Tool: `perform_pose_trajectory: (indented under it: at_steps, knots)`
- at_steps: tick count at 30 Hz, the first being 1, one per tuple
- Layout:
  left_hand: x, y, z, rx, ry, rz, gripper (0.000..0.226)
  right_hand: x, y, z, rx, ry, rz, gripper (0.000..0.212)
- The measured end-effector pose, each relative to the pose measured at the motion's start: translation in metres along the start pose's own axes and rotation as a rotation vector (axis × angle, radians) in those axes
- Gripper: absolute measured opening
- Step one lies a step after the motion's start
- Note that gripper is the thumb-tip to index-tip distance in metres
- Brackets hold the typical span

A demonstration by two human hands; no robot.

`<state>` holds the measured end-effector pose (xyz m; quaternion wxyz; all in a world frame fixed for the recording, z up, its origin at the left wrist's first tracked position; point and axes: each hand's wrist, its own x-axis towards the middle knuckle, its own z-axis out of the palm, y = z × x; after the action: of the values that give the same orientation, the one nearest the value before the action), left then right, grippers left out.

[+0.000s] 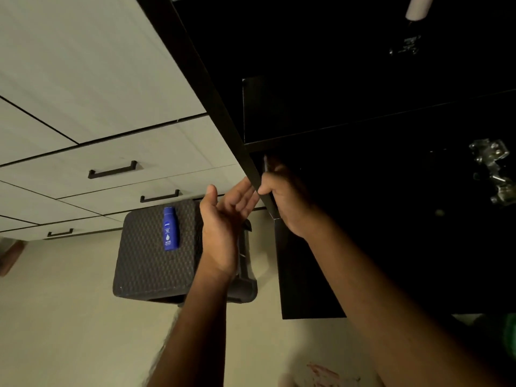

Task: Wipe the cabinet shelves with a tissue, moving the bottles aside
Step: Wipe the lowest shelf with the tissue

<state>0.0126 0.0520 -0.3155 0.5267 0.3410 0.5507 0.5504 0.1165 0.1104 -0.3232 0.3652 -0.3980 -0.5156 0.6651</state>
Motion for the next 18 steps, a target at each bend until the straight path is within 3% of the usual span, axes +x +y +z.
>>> perform_pose_trajectory:
  at_steps: [4, 13, 18]
  knots:
    - [-0.003, -0.002, 0.000, 0.005, -0.033, 0.004, 0.080, -0.006, -0.014, 0.002, -0.079, -0.048, -0.155, 0.060]
    - [-0.015, 0.001, -0.006, -0.074, 0.085, 0.018, 0.073, -0.025, -0.013, 0.008, -0.367, 0.507, -0.492, 0.029]
    - [-0.026, -0.001, -0.021, -0.139, 0.150, 0.009, 0.072, -0.026, -0.015, 0.014, -0.292, 0.587, -0.589, 0.024]
